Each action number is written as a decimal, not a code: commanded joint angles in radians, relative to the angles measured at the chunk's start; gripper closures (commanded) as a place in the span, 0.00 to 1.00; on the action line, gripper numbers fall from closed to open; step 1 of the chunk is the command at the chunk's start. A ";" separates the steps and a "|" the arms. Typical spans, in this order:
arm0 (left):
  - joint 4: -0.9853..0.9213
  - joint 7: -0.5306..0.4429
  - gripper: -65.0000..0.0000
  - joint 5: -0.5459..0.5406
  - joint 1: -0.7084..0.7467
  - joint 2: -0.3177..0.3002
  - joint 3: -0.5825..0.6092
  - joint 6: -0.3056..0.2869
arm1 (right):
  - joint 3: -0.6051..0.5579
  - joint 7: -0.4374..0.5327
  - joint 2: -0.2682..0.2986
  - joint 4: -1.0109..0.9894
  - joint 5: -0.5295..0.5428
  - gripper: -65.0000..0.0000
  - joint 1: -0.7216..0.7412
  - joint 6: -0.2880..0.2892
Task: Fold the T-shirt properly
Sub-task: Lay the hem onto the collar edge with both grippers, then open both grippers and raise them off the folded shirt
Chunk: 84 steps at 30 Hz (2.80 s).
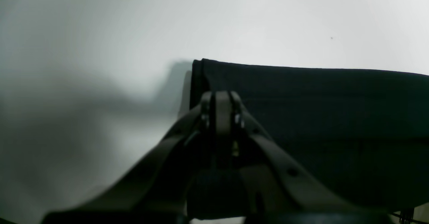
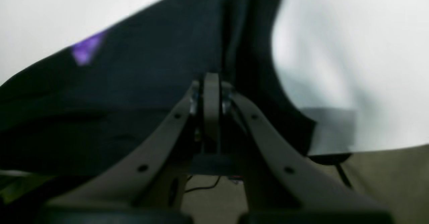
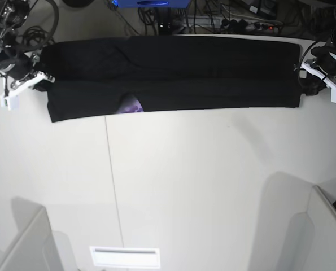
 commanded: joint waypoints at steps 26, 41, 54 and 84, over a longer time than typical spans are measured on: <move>-0.017 -0.017 1.00 0.181 -0.094 0.190 -0.005 -0.002 | -0.135 0.140 -0.020 -0.052 -0.035 1.00 0.015 0.007; -0.308 -0.026 1.00 0.406 -0.215 0.234 0.131 -0.002 | -0.204 0.192 -0.023 -0.367 -0.233 1.00 0.162 0.005; -0.422 0.065 1.00 0.408 -0.503 0.231 0.131 0.003 | -0.234 0.244 -0.011 -0.626 -0.262 1.00 0.423 0.005; -0.201 0.212 0.13 0.397 -0.417 0.237 -0.249 -0.435 | -0.458 0.209 -0.059 -0.069 -0.313 1.00 0.211 0.007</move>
